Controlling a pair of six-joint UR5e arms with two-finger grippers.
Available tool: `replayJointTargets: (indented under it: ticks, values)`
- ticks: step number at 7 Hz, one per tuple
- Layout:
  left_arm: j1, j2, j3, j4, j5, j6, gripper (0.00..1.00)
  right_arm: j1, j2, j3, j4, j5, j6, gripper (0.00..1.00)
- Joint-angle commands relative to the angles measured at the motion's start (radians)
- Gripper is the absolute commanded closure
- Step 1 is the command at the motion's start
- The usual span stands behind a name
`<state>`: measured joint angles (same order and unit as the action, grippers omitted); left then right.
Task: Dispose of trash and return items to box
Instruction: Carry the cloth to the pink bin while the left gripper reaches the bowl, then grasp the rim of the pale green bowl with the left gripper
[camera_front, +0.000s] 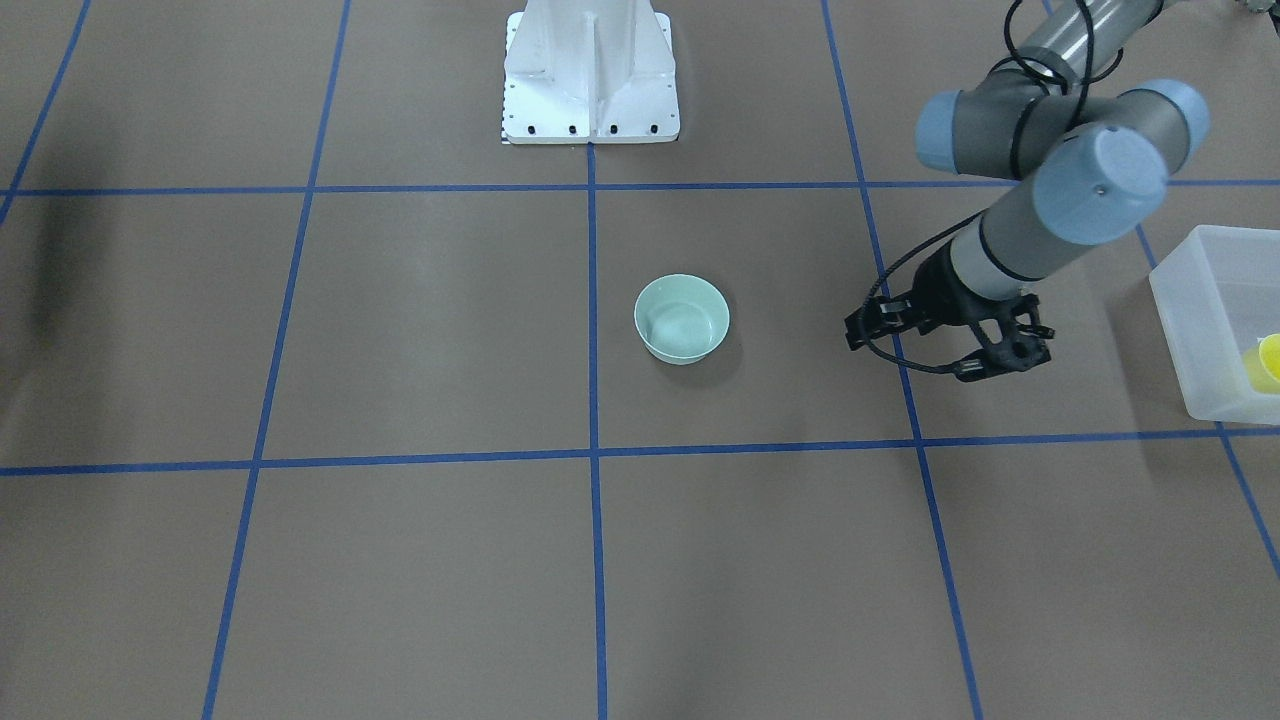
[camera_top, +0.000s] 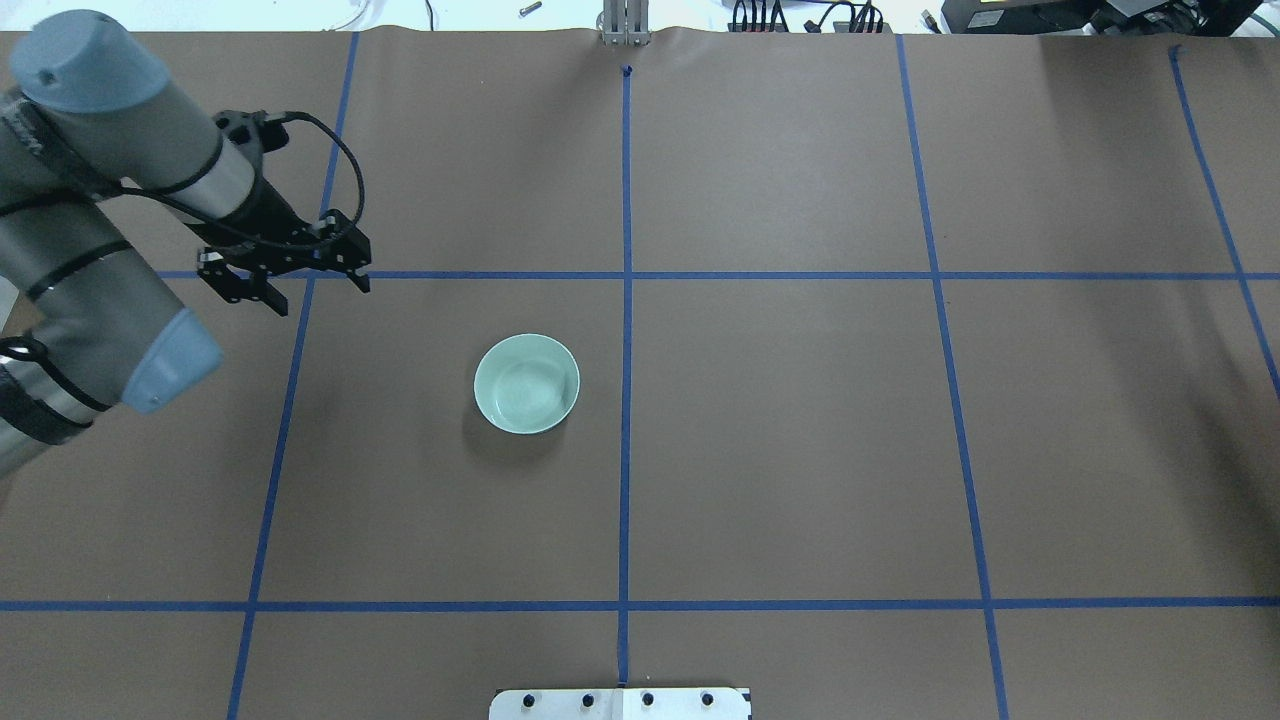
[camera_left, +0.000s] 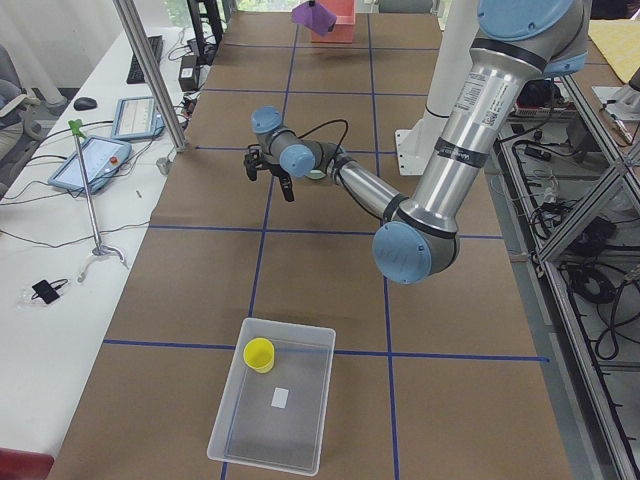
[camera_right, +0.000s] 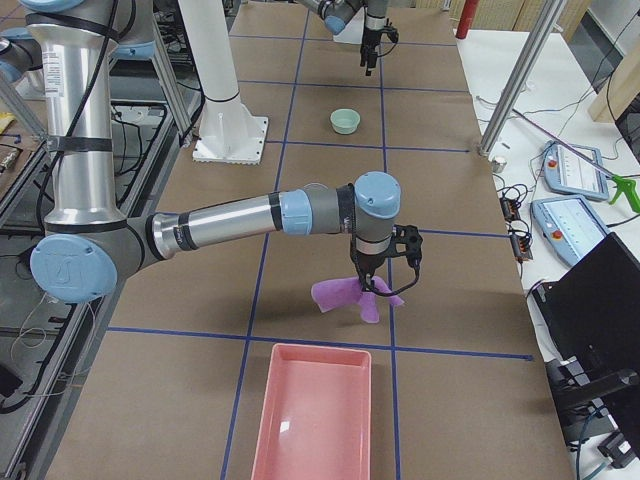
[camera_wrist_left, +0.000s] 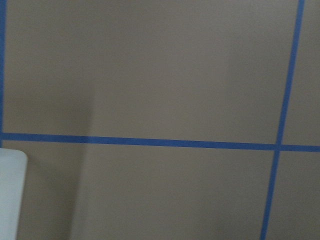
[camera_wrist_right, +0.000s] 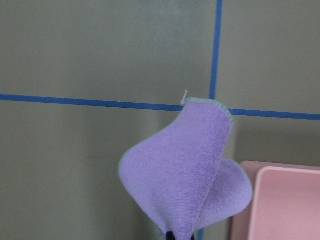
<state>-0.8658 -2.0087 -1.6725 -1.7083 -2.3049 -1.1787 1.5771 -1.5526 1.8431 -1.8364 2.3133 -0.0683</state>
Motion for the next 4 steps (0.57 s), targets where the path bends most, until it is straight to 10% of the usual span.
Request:
replayJointTargets:
  ticks: [1,4]
  values:
    - [0.13,-0.08,0.029,-0.011,0.1,-0.135,0.03,0.153,0.043,-0.008,-0.217,-0.126,-0.32,1.0]
    - [0.23,-0.153,0.099,-0.037,0.163,-0.208,0.03,0.195,0.007,-0.23,-0.045,-0.135,-0.444,1.0]
